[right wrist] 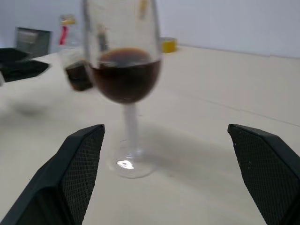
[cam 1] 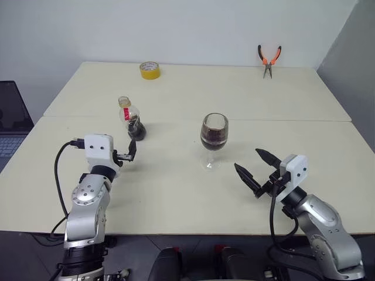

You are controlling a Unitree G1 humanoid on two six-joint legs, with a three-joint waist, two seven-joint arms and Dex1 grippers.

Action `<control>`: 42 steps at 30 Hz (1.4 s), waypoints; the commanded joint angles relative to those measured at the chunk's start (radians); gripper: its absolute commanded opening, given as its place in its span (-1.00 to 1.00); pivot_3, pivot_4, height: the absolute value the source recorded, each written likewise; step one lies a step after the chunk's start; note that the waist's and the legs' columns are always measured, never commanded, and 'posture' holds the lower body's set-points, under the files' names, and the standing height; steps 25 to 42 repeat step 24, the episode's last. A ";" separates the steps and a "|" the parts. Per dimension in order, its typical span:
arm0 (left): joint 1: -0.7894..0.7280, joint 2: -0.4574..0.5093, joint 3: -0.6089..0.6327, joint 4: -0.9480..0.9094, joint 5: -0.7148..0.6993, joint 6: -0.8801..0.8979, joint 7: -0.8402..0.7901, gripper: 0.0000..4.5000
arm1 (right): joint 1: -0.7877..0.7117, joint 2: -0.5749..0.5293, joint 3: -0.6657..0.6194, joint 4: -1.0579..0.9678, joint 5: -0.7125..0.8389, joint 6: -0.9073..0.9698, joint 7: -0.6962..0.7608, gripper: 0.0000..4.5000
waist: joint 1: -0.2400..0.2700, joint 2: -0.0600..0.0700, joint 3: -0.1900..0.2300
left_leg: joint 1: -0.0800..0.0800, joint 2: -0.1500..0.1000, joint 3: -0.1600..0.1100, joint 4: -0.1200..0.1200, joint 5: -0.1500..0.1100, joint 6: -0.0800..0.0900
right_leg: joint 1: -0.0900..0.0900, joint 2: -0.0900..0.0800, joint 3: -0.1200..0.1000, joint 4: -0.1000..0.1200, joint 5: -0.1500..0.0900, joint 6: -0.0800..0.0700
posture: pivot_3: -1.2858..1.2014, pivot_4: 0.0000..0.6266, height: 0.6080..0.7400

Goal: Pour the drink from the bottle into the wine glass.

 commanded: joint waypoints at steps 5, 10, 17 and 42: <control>0.076 -0.091 -0.055 -0.059 0.044 -0.097 0.053 0.99 | -0.078 0.154 -0.021 0.145 -0.124 -0.171 -0.178 1.00 | 0.000 0.000 0.000 | 0.000 0.000 0.000 0.000 0.000 0.000 | -0.001 0.000 0.000 0.000 0.000 0.000 | 0.03 -0.52 1.00; 0.120 -0.136 -0.097 -0.057 0.085 -0.169 0.080 0.99 | -0.155 0.218 -0.074 0.268 -0.140 -0.238 -0.271 1.00 | 0.000 0.000 0.000 | 0.000 0.000 0.001 -0.001 0.000 0.000 | 0.000 0.000 0.001 0.000 0.000 0.000 | 0.03 -0.52 1.00; 0.109 -0.133 -0.111 -0.045 0.112 -0.212 0.089 0.99 | -0.177 0.213 -0.087 0.343 -0.151 -0.303 -0.258 1.00 | -0.001 0.001 0.000 | 0.000 0.000 0.002 -0.001 0.000 0.000 | -0.001 0.000 0.002 0.000 0.000 0.000 | 0.03 -0.52 1.00; 0.104 -0.124 -0.114 -0.026 0.121 -0.244 0.078 0.99 | -0.167 0.215 -0.071 0.349 -0.144 -0.315 -0.232 1.00 | -0.002 0.001 0.000 | 0.000 0.000 0.002 -0.001 -0.001 0.000 | -0.001 0.000 0.001 0.000 0.000 0.000 | 0.03 -0.52 1.00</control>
